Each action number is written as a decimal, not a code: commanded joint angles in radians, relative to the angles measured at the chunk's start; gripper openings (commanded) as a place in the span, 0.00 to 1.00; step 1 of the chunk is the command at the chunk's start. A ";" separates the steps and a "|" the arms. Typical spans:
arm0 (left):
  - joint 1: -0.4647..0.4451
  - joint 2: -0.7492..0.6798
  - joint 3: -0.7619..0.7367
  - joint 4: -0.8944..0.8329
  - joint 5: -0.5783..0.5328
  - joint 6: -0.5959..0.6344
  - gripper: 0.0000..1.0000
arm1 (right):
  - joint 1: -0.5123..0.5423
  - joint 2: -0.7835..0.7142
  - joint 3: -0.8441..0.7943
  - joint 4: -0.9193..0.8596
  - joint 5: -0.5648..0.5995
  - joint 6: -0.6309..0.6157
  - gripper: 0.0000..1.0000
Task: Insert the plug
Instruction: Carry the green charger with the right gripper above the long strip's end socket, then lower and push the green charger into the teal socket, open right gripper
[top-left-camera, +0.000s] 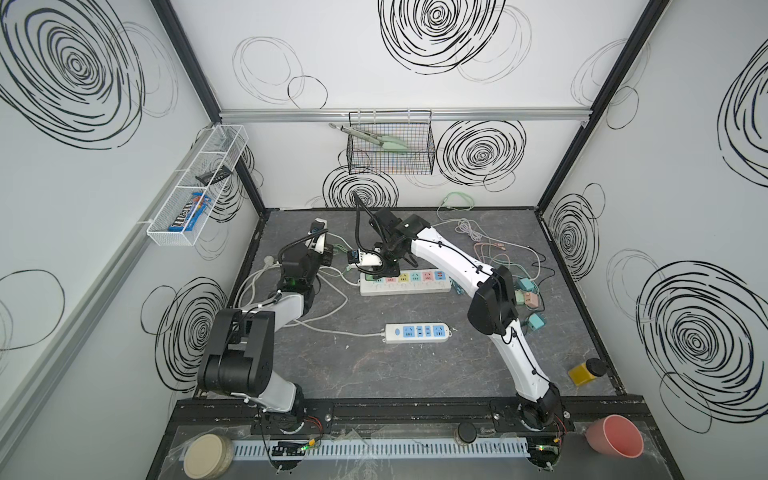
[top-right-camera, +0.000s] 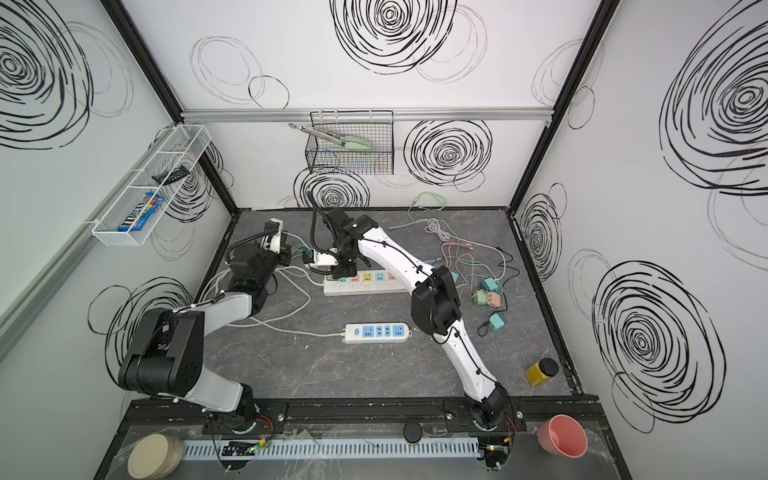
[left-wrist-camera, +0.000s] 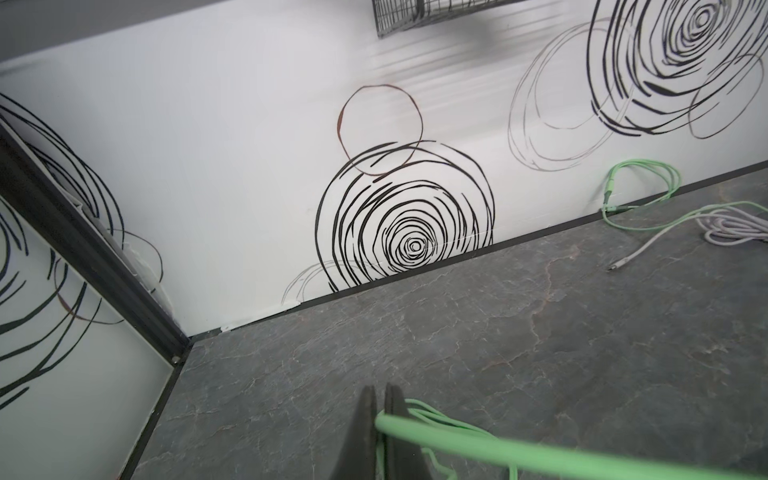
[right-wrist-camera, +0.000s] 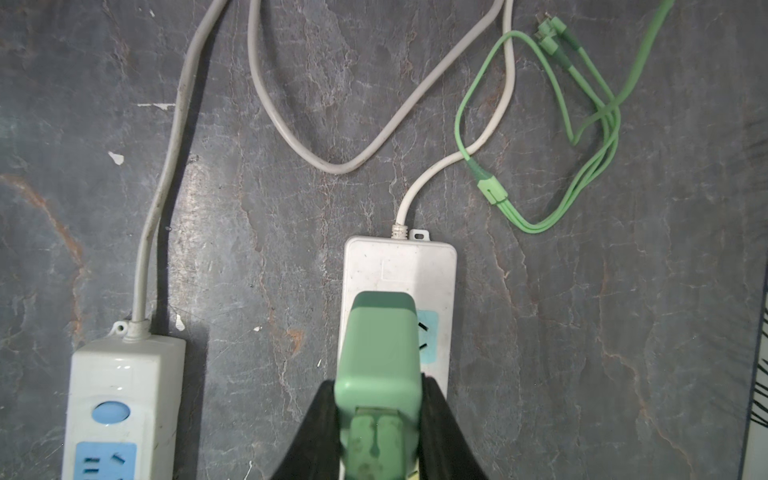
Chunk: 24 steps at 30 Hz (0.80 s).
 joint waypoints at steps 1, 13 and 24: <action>-0.011 0.002 -0.019 0.008 -0.056 -0.009 0.00 | 0.001 0.020 0.020 -0.039 0.079 -0.032 0.00; -0.037 0.004 -0.004 -0.031 -0.098 0.053 0.00 | 0.009 0.016 -0.077 0.019 0.140 -0.041 0.00; -0.046 0.015 0.001 -0.038 -0.106 0.073 0.00 | 0.025 0.021 -0.117 0.072 0.150 -0.041 0.00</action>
